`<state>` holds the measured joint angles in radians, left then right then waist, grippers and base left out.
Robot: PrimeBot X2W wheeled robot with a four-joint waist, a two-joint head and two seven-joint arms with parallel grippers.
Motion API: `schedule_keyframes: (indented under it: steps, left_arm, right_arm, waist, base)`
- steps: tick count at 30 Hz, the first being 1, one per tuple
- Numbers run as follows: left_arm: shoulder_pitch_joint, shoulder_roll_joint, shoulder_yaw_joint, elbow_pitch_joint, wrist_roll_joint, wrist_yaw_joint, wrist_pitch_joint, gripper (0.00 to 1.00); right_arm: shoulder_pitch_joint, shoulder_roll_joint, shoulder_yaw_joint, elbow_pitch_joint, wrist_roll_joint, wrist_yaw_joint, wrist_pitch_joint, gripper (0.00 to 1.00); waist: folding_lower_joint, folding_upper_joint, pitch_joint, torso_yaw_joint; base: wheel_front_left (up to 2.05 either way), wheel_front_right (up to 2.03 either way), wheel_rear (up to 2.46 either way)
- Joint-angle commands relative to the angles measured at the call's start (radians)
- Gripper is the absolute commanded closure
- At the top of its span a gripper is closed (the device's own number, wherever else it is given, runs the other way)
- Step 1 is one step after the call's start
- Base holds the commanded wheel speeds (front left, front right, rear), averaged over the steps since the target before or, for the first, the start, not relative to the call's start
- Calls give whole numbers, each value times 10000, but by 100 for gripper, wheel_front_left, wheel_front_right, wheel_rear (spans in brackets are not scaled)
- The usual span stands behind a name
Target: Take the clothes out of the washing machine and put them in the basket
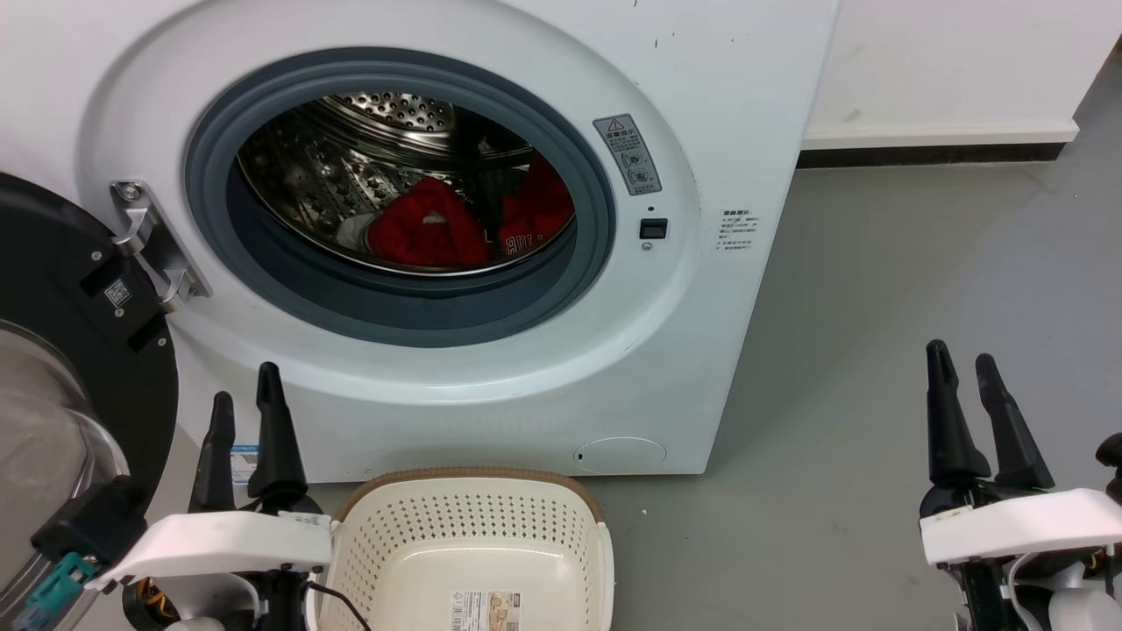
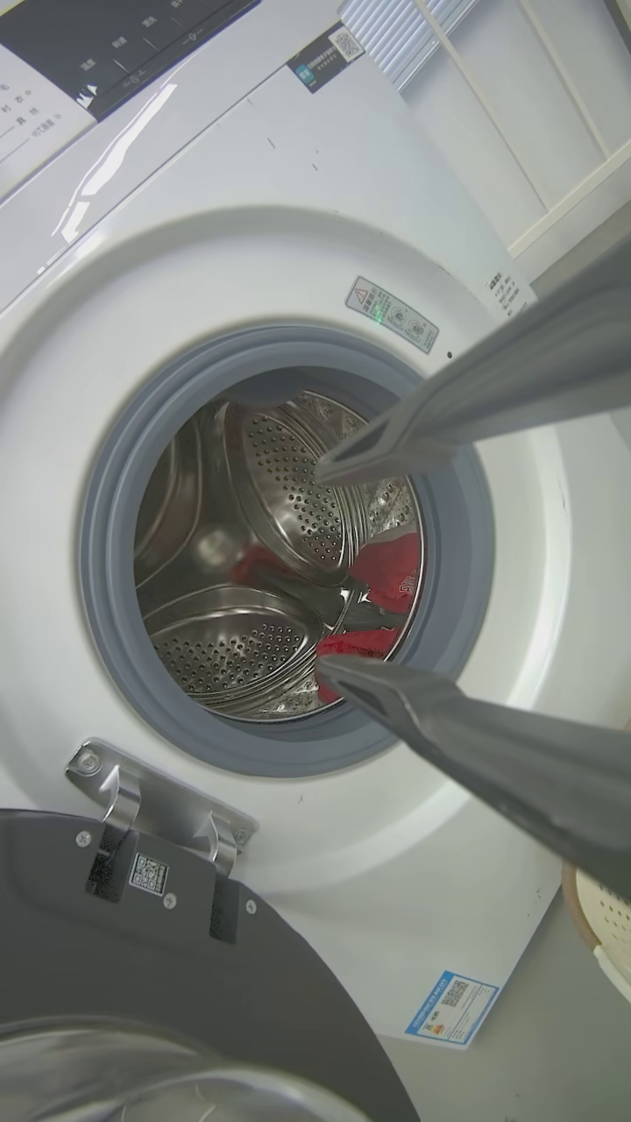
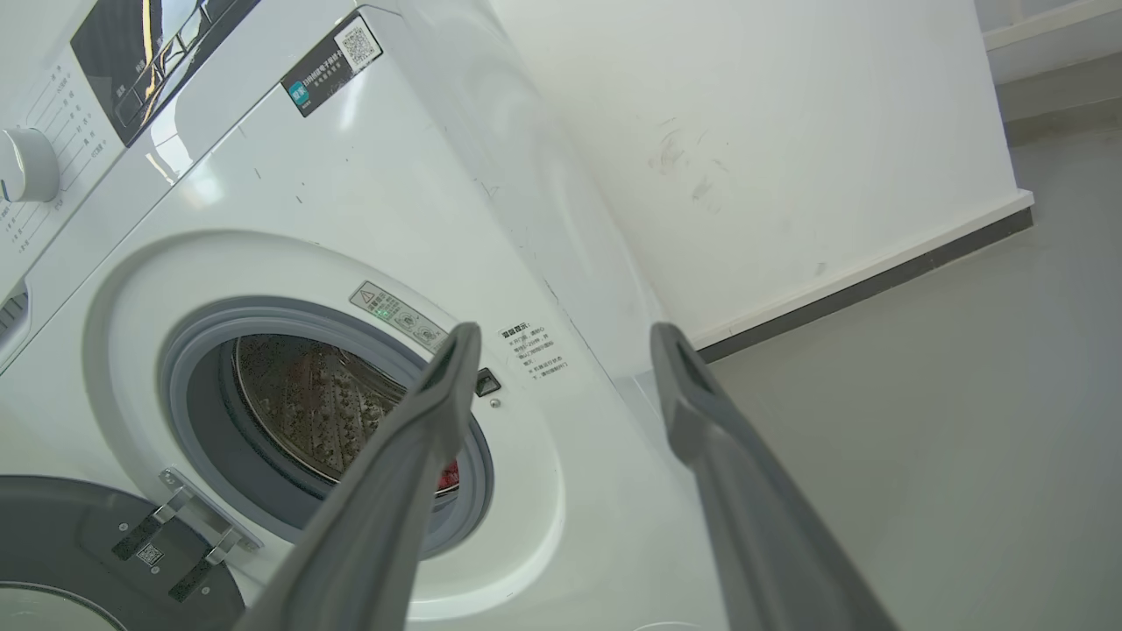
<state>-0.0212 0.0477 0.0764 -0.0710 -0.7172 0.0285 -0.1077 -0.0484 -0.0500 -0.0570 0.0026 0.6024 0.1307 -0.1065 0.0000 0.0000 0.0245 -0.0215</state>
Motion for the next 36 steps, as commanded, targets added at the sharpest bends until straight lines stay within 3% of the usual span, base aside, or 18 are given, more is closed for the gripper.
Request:
schedule_keyframes:
  steps: [1,12,21,36]
  left_arm:
    - [50,27,-129,-253,438,132,-95,0]
    - [262,215,-726,-513,2390,729,-402,0]
    - [356,496,-1202,-571,3292,1382,-633,0]
    - [472,614,-1615,-153,4414,1310,-949,0]
  right_arm:
    - [-14,-12,35,-174,-407,0,-97,0]
    - [46,-10,254,-306,-2126,0,-401,0]
    - [123,-8,359,-273,-3323,0,-634,0]
    - [207,-6,411,-232,-4679,-1,-964,0]
  waist:
    - [0,0,10,-5]
    - [0,0,58,-60]
    - [0,0,102,-82]
    - [0,0,167,-112]
  base:
    - [0,0,0]
    - [0,0,0]
    - [0,0,0]
    - [0,0,0]
